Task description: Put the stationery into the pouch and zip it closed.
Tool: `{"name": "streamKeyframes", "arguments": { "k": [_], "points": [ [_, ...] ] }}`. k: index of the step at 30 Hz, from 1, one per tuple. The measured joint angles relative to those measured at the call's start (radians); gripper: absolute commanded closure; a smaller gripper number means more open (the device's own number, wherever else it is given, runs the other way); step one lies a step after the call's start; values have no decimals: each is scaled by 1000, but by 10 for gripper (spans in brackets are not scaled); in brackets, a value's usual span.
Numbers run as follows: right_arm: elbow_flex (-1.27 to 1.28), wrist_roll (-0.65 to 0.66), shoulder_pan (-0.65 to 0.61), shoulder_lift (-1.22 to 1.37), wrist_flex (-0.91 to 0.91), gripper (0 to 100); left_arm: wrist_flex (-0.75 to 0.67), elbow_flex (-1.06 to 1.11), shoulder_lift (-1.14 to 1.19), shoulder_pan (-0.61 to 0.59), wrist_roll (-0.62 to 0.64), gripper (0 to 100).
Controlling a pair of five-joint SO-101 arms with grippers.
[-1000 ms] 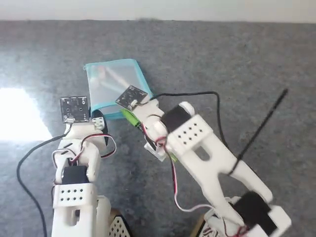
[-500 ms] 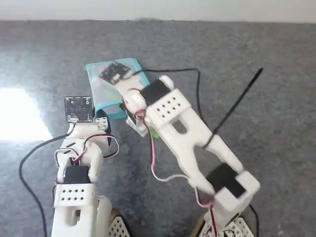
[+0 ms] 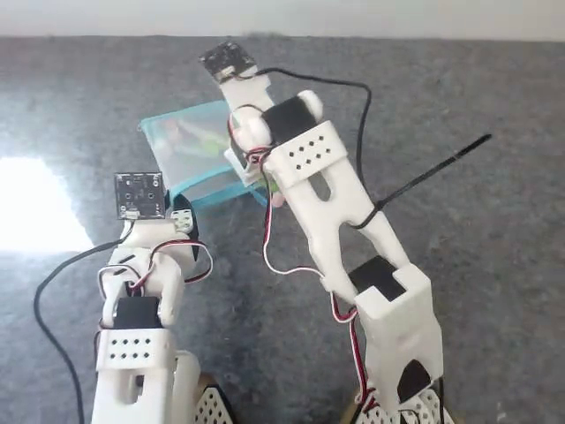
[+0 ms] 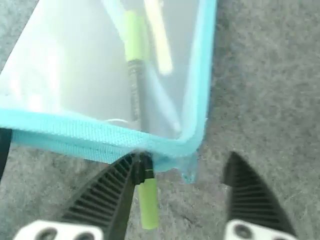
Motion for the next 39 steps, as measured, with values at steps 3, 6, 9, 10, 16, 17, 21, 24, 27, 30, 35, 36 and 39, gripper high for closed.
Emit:
{"name": "streamKeyframes", "arguments": {
  "k": [3, 6, 9, 10, 16, 17, 21, 24, 27, 30, 35, 36, 39],
  "points": [
    [-18, 0, -6, 0, 14, 608, 0, 0, 0, 0, 0, 988],
    [-58, 0, 0, -3, 49, 608, 0, 0, 0, 0, 0, 988],
    [-103, 0, 12, -37, 92, 608, 0, 0, 0, 0, 0, 988],
    [-115, 0, 26, -61, 106, 608, 0, 0, 0, 0, 0, 988],
    [-28, 21, 196, -221, 112, 662, 0, 0, 0, 0, 0, 988],
    [18, 43, 216, -241, 112, 685, 2, 0, 0, -2, 0, 989],
    [218, 66, 255, -345, 103, 724, 74, -55, 0, -12, 0, 989],
    [414, 68, 275, -470, 29, 724, 204, -176, 0, -2, 26, 989],
    [694, 68, 269, -612, -123, 724, 338, -328, 5, 31, 54, 989],
    [1034, 68, 284, -761, -315, 724, 405, -471, 5, 63, 60, 989],
    [1548, 68, 321, -1033, -612, 724, 436, -592, 5, 81, 60, 989],
    [1626, 68, 325, -1089, -652, 725, 436, -592, 5, 81, 60, 989],
    [1781, 68, 324, -1238, -726, 727, 428, -583, 5, 66, 60, 989]
  ]
}}
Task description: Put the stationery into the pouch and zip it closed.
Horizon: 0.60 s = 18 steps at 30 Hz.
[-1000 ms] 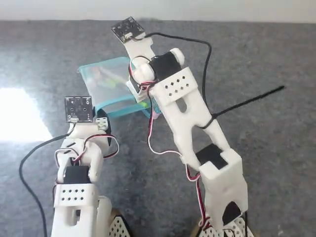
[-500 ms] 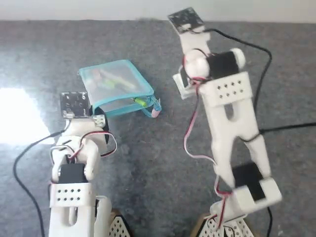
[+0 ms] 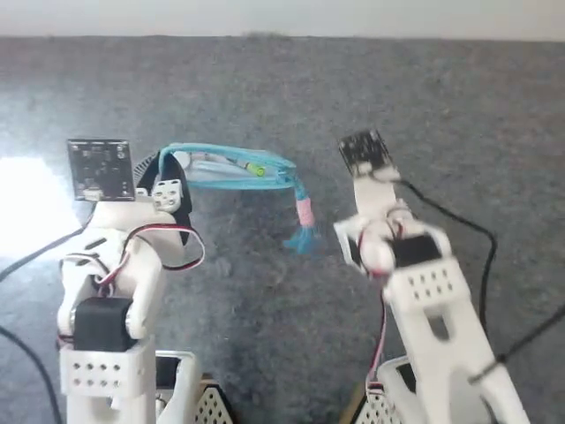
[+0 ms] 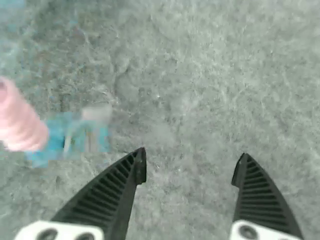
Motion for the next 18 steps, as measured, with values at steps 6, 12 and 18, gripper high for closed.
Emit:
{"name": "streamKeyframes", "arguments": {
  "k": [6, 12, 18],
  "points": [
    [160, 0, 0, -160, -101, 725, -23, 44, 2, -11, 0, 989],
    [170, 0, 12, -167, -143, 725, 32, 0, 2, -11, 0, 989],
    [175, 0, 9, -169, -167, 725, 157, -140, 0, 0, 0, 989]
  ]
}}
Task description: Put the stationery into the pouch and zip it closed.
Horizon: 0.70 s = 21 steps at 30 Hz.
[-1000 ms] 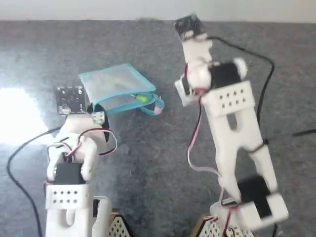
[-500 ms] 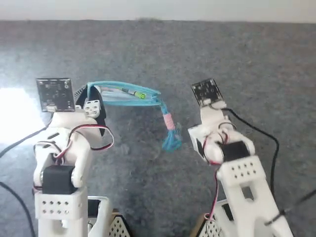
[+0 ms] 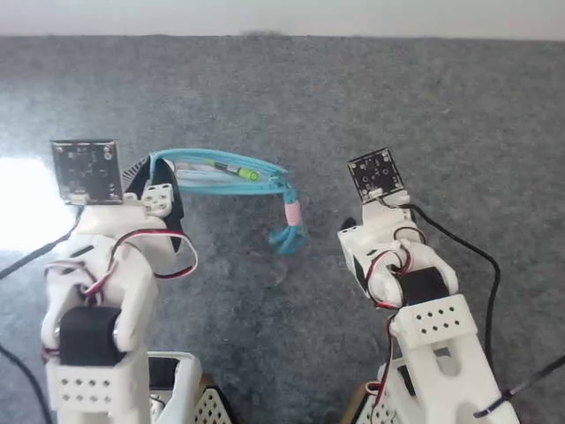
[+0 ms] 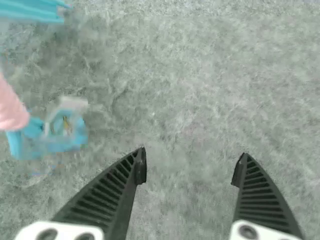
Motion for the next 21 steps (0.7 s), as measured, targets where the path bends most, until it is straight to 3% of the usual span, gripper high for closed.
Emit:
{"name": "streamKeyframes", "arguments": {
  "k": [13, 21],
  "points": [
    [60, 0, -100, -5, -121, 728, 5, -26, 0, 68, -6, 989],
    [60, 35, -101, -5, -334, 726, 6, -26, 0, 64, -31, 989]
  ]
}}
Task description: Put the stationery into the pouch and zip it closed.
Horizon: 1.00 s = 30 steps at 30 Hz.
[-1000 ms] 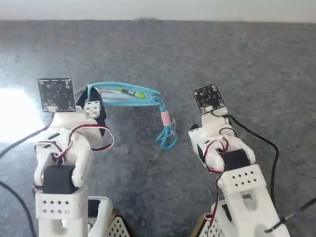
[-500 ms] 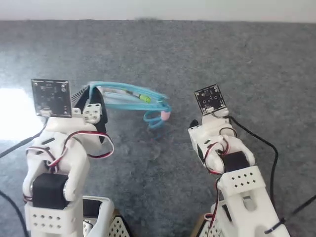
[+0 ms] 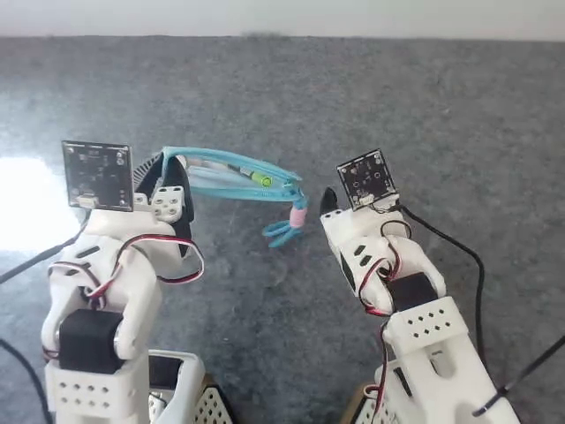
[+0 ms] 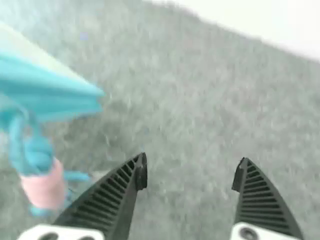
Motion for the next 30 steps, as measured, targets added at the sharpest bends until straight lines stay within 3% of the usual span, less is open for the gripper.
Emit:
{"name": "streamKeyframes", "arguments": {
  "k": [7, 23, 30],
  "points": [
    [2, 146, -161, 0, -11, 728, 71, -48, 0, 3, -25, 989],
    [51, 152, -175, -384, 69, 728, 109, -63, 0, 95, -52, 989],
    [218, 284, -173, -706, 195, 728, 129, -63, 0, 101, -77, 989]
  ]
}}
